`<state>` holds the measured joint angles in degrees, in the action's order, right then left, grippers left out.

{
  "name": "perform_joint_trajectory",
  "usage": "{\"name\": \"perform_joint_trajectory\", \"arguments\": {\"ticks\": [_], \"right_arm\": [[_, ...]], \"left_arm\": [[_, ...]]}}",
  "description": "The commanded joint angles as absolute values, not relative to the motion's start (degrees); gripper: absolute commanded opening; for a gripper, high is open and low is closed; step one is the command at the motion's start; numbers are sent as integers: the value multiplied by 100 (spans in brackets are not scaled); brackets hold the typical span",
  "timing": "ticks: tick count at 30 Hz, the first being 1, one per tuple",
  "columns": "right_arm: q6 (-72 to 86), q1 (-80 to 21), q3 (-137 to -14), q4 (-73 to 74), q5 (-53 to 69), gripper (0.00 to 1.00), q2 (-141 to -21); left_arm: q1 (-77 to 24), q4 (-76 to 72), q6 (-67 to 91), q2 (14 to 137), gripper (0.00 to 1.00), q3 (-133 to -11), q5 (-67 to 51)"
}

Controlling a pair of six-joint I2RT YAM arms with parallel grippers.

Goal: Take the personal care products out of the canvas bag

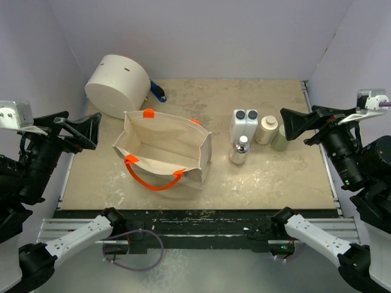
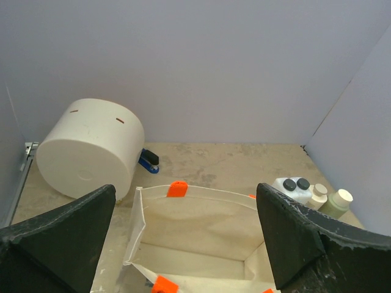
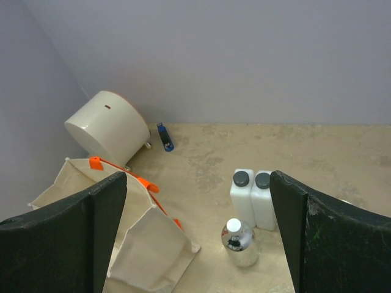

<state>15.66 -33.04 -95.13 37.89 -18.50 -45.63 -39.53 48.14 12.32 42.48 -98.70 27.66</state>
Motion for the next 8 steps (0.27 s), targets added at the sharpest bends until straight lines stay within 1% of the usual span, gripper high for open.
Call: {"name": "perform_joint_trajectory", "arguments": {"ticks": [1, 5, 8], "right_arm": [[1430, -3314, -9454, 3657, -1776, 100, -4633], [1350, -3315, -9293, 3616, -1688, 100, -4603], [1341, -3314, -9307, 3690, -1856, 100, -4677]], "left_arm": [[-3971, 4727, 1066, 4393, 99, -9973, 2699], [-3972, 4729, 1025, 4425, 99, -9966, 2723], [-3970, 4776, 1021, 4462, 99, -9993, 2716]]}}
